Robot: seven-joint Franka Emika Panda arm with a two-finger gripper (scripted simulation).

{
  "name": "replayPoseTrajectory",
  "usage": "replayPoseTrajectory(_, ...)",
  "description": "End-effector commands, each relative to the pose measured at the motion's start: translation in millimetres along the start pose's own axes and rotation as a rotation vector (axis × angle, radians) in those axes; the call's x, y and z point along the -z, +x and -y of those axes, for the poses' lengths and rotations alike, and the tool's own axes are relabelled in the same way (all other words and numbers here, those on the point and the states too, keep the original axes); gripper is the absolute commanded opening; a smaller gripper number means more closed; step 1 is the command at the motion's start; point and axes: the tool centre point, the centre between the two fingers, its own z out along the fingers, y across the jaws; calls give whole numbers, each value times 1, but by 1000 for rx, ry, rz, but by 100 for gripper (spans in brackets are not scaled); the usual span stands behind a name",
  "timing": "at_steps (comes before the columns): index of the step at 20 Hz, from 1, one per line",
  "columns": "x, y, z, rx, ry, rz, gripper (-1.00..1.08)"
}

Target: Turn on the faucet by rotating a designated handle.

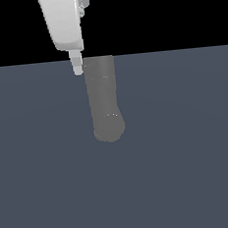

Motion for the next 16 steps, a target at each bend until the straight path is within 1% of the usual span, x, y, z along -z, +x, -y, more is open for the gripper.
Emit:
replayPoseTrajectory(1, 0, 29, -1, -29, 0, 0, -100)
replayPoseTrajectory(13, 0, 104, -3, -42, -3, -1, -100)
replayPoseTrajectory(14, 0, 104, -3, -42, -3, -1, -100)
replayPoseTrajectory(15, 0, 73, 1, 10, -4, 0, -100)
replayPoseTrajectory(16, 0, 77, 3, 8, -4, 0, -100)
